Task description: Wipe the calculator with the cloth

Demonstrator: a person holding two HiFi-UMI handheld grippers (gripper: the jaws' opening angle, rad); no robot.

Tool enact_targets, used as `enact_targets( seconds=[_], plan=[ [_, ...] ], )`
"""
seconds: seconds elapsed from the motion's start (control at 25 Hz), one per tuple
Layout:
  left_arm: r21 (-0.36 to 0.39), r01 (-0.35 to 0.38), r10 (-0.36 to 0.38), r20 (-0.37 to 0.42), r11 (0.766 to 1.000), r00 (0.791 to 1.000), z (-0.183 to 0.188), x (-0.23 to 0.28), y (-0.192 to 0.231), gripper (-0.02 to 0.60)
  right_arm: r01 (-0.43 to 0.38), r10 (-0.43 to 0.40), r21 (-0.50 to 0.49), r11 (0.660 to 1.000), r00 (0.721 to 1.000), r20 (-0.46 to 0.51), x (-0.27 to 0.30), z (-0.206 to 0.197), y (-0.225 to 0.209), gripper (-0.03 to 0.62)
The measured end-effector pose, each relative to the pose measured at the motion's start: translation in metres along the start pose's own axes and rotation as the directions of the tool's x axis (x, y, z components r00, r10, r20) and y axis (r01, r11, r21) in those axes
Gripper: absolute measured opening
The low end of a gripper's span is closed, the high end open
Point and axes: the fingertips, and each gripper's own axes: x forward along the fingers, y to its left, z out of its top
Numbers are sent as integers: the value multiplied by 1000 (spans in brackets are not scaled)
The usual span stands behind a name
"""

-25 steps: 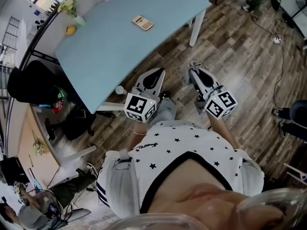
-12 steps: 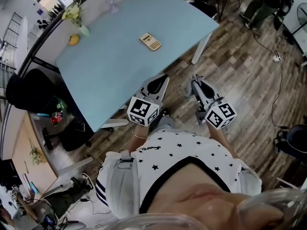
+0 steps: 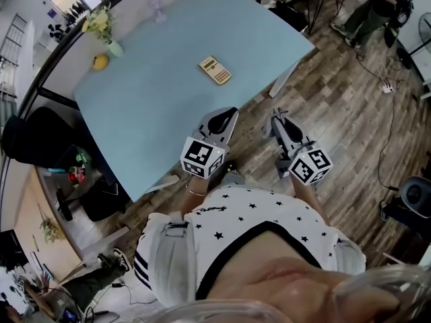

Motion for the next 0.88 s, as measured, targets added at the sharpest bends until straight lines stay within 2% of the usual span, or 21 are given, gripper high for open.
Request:
enact_targets(
  seconds=[0.24, 0.6, 0.76, 0.88],
  plan=[
    [7, -18, 18, 22, 1000, 1000, 6, 2, 37, 31, -27, 27, -18, 999, 1000, -6, 45, 4, 0, 48],
    [-38, -124, 126, 41, 992, 991, 0, -11, 86, 31, -116, 113, -36, 993, 990, -82, 103, 2, 10, 49],
    [-63, -203, 206, 51, 977, 977, -3, -16, 108, 31, -177, 170, -51, 983, 978, -117, 137, 3, 4, 49],
    [-72, -291, 295, 56, 954, 954, 0, -19, 127, 31, -247, 239, -52, 968, 962, -131, 172, 12, -3, 49]
  ],
)
